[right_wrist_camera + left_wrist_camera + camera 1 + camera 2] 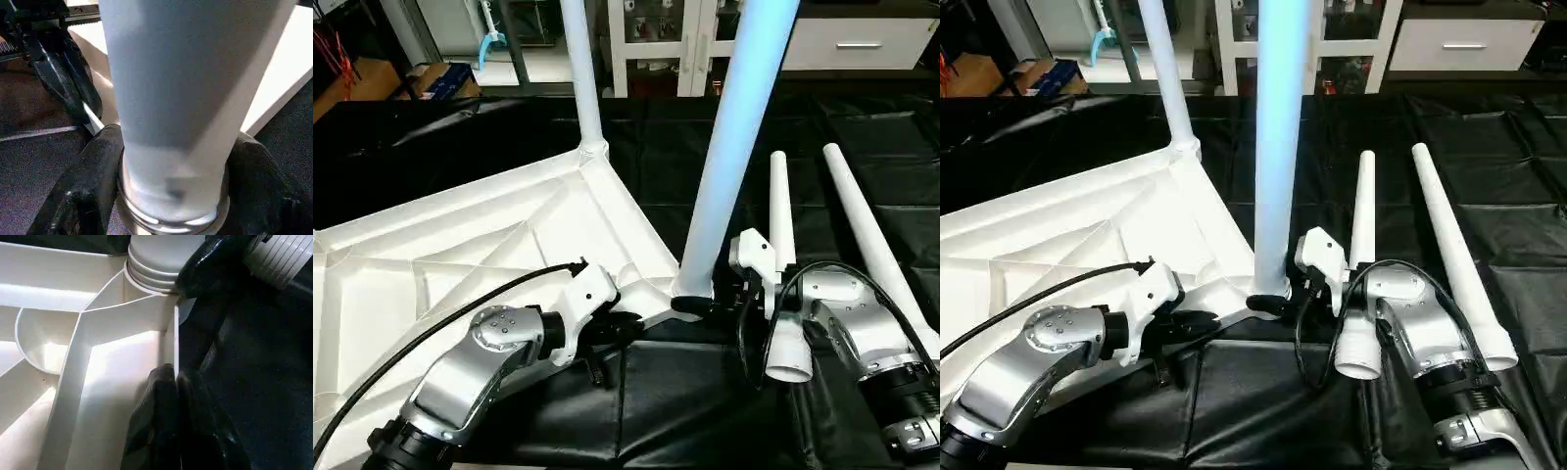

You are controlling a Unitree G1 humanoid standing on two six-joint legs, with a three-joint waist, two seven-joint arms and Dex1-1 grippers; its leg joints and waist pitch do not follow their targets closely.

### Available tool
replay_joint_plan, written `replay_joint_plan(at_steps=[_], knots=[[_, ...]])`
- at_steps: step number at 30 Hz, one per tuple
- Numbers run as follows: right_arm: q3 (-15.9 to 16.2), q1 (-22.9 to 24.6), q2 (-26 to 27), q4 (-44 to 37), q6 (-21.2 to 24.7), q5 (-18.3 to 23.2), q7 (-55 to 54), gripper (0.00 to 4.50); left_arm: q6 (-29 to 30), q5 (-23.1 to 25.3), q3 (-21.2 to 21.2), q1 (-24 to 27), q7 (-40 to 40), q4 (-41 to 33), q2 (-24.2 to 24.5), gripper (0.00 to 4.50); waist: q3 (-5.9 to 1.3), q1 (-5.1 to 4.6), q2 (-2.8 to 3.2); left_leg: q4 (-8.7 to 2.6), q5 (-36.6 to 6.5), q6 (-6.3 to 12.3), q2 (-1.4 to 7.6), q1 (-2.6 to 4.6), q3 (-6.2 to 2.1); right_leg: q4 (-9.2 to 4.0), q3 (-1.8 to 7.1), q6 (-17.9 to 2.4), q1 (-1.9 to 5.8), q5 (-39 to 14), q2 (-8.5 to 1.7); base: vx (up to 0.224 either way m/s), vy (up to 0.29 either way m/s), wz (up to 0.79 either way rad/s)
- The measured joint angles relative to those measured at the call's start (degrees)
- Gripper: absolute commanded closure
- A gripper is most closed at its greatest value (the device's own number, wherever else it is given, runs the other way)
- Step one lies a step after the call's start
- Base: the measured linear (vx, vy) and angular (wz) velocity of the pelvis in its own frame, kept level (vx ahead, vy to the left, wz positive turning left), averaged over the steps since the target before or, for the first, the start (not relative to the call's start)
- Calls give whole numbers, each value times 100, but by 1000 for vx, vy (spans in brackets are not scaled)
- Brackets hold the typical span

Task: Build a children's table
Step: Rotate leg to tighten

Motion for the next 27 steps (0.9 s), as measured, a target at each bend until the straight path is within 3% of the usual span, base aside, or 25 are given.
replay_joint_plan(at_steps=[6,11,15,17,21,27], knots=[[-112,76,195,88,-42,50,-164,183,31,4,14,-9,8,3,10,450,-3,-4,-2,8,0,0,8,6,-2,10,-5,-1,4,1,3,0,0,0],[-219,126,673,211,-14,-91,-1157,183,185,136,121,-143,324,219,-187,450,-2,-90,-5,15,-13,-39,14,61,2,11,-2,-28,47,17,7,0,0,0],[-467,125,1238,278,272,-229,-2310,184,304,309,149,-394,857,570,-678,450,-1,-129,-7,12,-7,-57,10,83,2,-9,7,14,69,-9,6,0,0,0],[-682,108,1667,316,428,-373,-3217,184,328,437,199,-609,1337,945,-1158,450,-1,-156,-15,12,-6,-58,5,88,2,-18,14,18,72,-11,6,-26,5,0],[-962,-45,2338,589,402,-658,-4835,184,179,593,275,-940,2073,1643,-1852,450,-1,-203,-20,7,-7,-57,-3,98,-15,-63,2,59,66,-37,3,-52,11,0],[-1052,-122,2457,777,180,-743,-5178,184,95,651,268,-1081,2244,1893,-2017,450,-3,-203,-16,-86,-7,-56,-36,80,-19,-206,8,61,74,-38,0,-9,2,0]])
